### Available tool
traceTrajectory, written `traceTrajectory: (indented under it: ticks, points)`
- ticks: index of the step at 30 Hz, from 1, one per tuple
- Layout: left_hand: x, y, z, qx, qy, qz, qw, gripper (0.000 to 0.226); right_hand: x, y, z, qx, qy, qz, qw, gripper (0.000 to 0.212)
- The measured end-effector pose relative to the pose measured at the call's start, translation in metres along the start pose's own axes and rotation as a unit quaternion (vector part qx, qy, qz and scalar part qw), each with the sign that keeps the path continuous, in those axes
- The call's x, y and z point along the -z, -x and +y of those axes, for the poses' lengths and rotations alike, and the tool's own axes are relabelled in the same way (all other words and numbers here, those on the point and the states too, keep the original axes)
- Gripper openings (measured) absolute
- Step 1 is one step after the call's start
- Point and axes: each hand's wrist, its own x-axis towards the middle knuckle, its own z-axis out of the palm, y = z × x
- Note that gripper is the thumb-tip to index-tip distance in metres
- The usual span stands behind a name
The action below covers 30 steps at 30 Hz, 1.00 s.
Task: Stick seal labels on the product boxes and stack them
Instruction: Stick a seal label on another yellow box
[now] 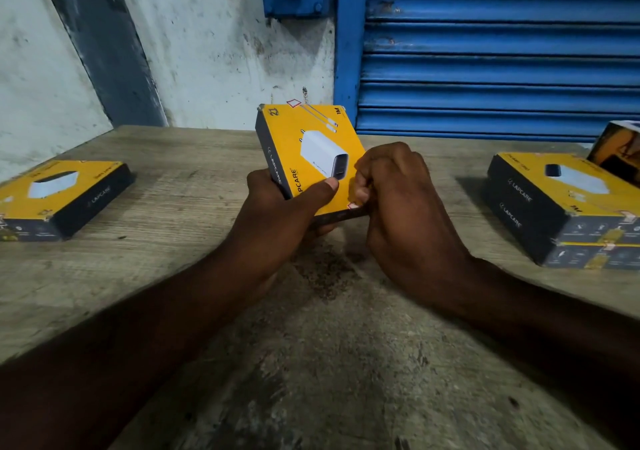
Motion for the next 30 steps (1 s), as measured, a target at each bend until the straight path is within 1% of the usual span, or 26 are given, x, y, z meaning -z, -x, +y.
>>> traceTrajectory:
  ticks: [2,5,10,15,20,23,27,30]
  points:
    - [0.000,0.000,0.000,0.007,0.005,-0.003,1.000,0.050,-0.001,-0.001,0.001,-0.016,-0.047,0.020,0.999,0.022]
    - [0.002,-0.001,0.002,0.015,0.022,-0.011,1.000,0.047,-0.001,-0.001,0.004,-0.027,-0.095,0.023,0.995,0.008]
    - [0.006,-0.005,0.006,0.010,0.050,-0.010,0.999,0.043,0.003,-0.003,0.012,-0.006,-0.140,0.014,0.990,0.007]
    - [0.006,-0.005,0.005,0.005,0.041,-0.004,0.999,0.044,0.003,-0.003,0.015,0.016,-0.114,-0.005,0.993,0.016]
    - [0.006,-0.002,0.005,-0.006,0.028,-0.008,1.000,0.042,0.003,-0.003,0.014,0.016,-0.111,0.006,0.994,0.009]
    - [0.005,-0.002,0.004,-0.007,0.014,-0.003,1.000,0.047,0.003,-0.002,0.012,0.012,-0.112,0.011,0.994,0.004]
    - [0.004,-0.001,0.003,-0.007,0.005,0.000,1.000,0.049,0.003,-0.002,0.009,0.001,-0.101,0.011,0.995,0.006]
    - [0.003,-0.001,0.001,-0.005,0.006,-0.008,1.000,0.047,0.003,-0.002,0.008,0.013,-0.068,-0.005,0.998,0.007]
